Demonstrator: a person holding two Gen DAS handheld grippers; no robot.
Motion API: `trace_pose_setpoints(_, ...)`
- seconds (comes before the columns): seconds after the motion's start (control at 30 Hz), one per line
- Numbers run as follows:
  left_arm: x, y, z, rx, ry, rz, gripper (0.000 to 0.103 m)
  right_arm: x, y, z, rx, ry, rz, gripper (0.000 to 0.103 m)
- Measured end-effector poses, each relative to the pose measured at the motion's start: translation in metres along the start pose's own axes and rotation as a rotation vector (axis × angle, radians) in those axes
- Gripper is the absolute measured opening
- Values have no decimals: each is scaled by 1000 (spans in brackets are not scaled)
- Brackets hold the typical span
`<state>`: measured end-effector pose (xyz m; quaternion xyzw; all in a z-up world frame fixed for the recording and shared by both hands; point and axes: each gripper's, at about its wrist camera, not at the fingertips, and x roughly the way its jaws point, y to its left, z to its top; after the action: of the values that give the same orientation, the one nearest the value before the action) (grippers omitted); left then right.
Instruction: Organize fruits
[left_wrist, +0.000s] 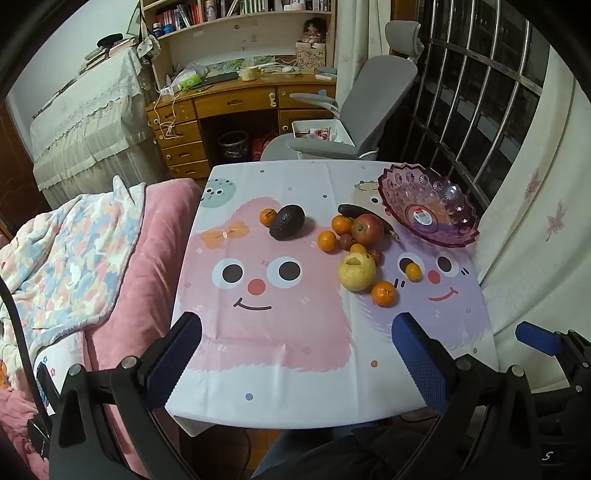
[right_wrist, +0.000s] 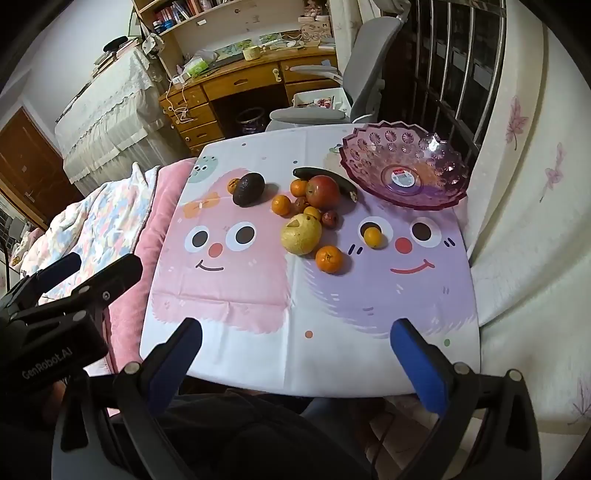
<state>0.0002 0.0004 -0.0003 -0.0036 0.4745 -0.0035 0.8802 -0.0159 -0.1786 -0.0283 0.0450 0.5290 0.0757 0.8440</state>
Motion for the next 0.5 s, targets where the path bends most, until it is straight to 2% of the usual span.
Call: trace_pose_setpoints(0.5, 0, 0, 0, 2, -1, 6, 102, 3, 1, 3, 2, 4, -4, 102)
